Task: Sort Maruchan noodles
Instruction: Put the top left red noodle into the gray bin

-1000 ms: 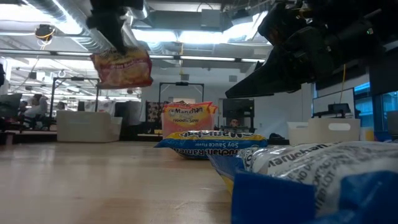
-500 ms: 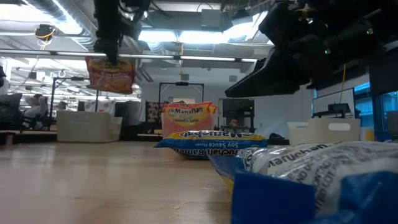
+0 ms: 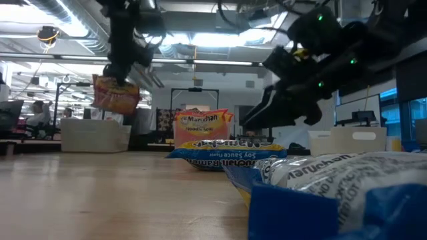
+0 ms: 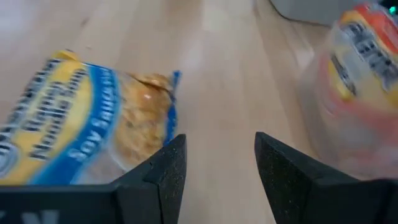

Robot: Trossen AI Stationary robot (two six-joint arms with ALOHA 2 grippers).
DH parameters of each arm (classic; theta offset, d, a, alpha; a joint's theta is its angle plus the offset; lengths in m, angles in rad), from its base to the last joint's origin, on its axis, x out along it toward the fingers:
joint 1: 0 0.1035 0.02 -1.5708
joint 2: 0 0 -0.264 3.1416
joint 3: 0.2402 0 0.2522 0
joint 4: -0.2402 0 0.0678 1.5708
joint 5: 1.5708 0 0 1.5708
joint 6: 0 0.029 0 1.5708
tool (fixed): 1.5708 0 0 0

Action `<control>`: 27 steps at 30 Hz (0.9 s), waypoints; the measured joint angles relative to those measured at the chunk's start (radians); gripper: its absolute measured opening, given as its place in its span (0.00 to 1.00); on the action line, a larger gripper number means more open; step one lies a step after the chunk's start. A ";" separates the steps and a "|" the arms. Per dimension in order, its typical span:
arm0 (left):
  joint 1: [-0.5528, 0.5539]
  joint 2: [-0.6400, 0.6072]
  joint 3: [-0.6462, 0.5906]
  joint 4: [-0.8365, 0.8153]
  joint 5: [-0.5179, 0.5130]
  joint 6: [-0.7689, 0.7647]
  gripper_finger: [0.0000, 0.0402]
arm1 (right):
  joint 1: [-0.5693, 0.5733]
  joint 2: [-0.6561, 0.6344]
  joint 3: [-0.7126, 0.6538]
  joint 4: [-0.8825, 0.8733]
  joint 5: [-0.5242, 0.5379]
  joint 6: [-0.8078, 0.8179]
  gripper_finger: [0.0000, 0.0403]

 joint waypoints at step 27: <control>0.026 0.000 -0.339 0.367 0.066 0.137 0.00 | -0.041 0.000 -0.031 0.062 -0.044 0.141 0.44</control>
